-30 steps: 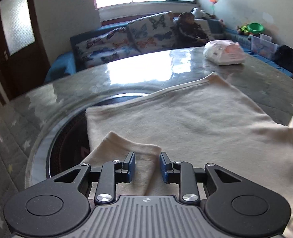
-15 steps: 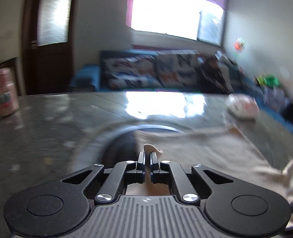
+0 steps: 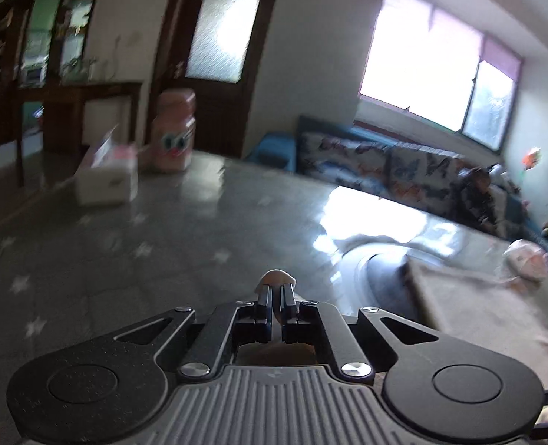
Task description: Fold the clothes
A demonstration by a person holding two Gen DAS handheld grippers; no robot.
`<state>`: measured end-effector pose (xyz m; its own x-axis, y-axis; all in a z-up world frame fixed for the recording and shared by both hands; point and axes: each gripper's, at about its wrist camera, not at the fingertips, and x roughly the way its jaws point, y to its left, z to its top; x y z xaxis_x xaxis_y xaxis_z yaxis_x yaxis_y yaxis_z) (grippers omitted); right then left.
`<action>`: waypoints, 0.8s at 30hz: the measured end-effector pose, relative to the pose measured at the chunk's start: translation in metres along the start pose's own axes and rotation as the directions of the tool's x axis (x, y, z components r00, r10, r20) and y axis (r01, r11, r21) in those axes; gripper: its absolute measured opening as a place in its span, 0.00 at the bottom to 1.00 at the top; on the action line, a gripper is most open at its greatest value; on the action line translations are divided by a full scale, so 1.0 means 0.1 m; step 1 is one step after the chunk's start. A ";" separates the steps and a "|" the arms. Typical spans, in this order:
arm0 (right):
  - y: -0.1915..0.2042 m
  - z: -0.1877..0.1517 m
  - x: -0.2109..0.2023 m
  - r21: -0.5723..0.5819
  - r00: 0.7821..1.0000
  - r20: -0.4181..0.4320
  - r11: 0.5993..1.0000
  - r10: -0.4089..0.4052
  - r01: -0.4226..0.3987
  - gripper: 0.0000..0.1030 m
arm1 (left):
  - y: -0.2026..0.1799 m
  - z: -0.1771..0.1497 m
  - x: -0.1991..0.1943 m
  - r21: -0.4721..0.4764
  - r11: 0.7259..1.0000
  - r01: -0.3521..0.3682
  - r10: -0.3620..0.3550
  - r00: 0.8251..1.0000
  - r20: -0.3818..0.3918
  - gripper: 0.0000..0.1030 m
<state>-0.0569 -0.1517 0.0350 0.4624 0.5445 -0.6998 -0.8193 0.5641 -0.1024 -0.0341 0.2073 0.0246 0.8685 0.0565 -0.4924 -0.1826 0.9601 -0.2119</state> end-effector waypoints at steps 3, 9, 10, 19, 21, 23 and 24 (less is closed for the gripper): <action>0.08 0.05 0.11 -0.015 1.000 -0.005 1.000 0.023 -0.023 0.31 | 0.08 -0.05 0.02 0.002 1.000 -0.013 0.013 1.000 -0.004 0.05; 0.28 0.06 0.35 -0.078 1.000 -0.024 0.997 0.000 -0.002 0.29 | 0.04 0.06 0.08 0.035 0.999 -0.013 0.013 1.000 0.016 0.04; 0.30 0.06 0.36 -0.082 1.000 -0.021 0.997 -0.008 0.006 0.28 | 0.04 0.07 0.08 0.035 0.999 -0.011 0.010 1.000 0.019 0.04; 0.30 0.06 0.30 -0.069 0.993 -0.042 0.991 0.109 -0.112 0.02 | 0.04 0.05 0.07 0.052 0.998 -0.029 0.029 1.000 0.004 0.05; 0.31 0.04 0.29 -0.082 0.992 -0.039 0.990 0.116 -0.119 0.05 | 0.11 -0.01 0.13 0.031 0.998 -0.047 0.048 0.999 -0.026 0.05; 0.30 0.04 0.26 -0.070 0.992 -0.027 0.990 0.120 -0.122 0.07 | 0.17 -0.04 0.14 0.008 0.997 -0.083 0.083 0.995 -0.050 0.09; 0.27 0.06 0.23 -0.052 0.992 -0.014 0.991 0.124 -0.125 0.07 | 0.18 -0.05 0.13 0.006 0.994 -0.106 0.106 0.993 -0.056 0.09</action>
<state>-0.0666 -0.1205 0.0201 0.3522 0.6012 -0.7173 -0.8870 0.4590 -0.0507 -0.0279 0.2244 0.0100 0.8172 0.1423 -0.5585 -0.2708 0.9502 -0.1541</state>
